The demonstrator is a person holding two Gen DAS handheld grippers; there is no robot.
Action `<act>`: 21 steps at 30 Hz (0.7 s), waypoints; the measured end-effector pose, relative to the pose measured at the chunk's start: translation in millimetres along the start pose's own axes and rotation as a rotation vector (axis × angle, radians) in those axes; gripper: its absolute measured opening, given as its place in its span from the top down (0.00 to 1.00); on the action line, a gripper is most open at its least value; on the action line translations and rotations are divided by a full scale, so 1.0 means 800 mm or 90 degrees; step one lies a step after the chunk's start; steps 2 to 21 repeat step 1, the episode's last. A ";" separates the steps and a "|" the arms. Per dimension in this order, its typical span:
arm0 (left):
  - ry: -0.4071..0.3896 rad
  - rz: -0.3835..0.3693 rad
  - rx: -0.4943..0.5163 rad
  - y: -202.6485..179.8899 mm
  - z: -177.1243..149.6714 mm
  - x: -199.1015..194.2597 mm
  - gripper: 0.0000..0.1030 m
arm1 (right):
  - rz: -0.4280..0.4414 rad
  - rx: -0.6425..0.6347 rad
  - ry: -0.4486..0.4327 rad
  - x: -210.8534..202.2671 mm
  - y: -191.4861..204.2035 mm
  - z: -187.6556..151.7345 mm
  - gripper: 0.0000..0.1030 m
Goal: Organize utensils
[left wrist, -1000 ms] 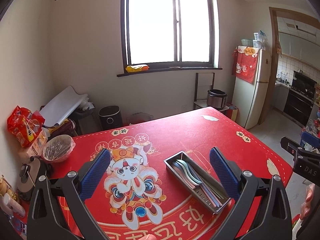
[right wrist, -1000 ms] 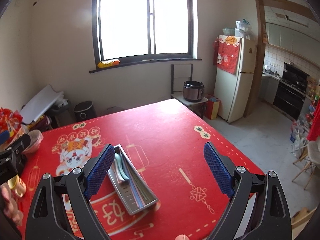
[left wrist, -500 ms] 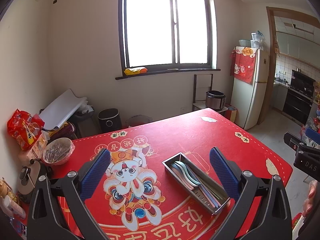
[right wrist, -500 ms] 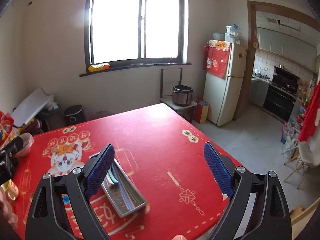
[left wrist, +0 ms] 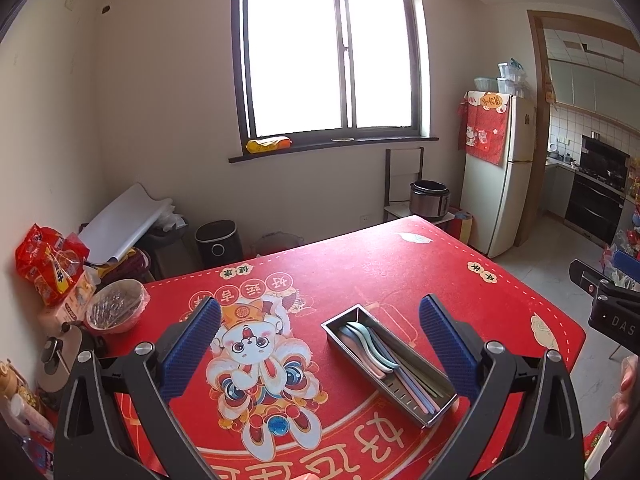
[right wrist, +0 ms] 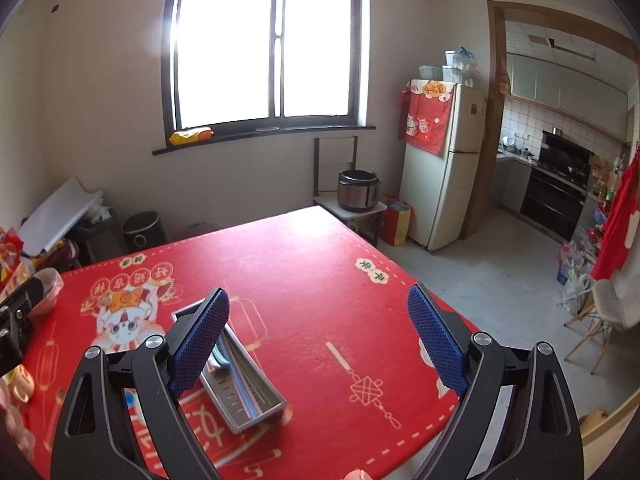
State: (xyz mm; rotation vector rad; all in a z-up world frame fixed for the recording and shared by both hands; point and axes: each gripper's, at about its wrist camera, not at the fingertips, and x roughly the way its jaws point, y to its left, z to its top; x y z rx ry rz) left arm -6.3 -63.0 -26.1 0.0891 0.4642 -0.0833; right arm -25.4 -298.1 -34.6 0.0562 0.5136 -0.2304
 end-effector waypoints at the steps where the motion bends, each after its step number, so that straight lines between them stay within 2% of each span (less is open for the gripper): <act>1: 0.000 0.000 0.000 0.001 0.000 0.000 0.06 | 0.000 0.000 0.000 0.000 -0.001 0.000 0.15; 21: 0.000 0.000 0.000 0.001 0.000 0.000 0.06 | 0.000 0.000 0.000 0.000 -0.001 0.000 0.15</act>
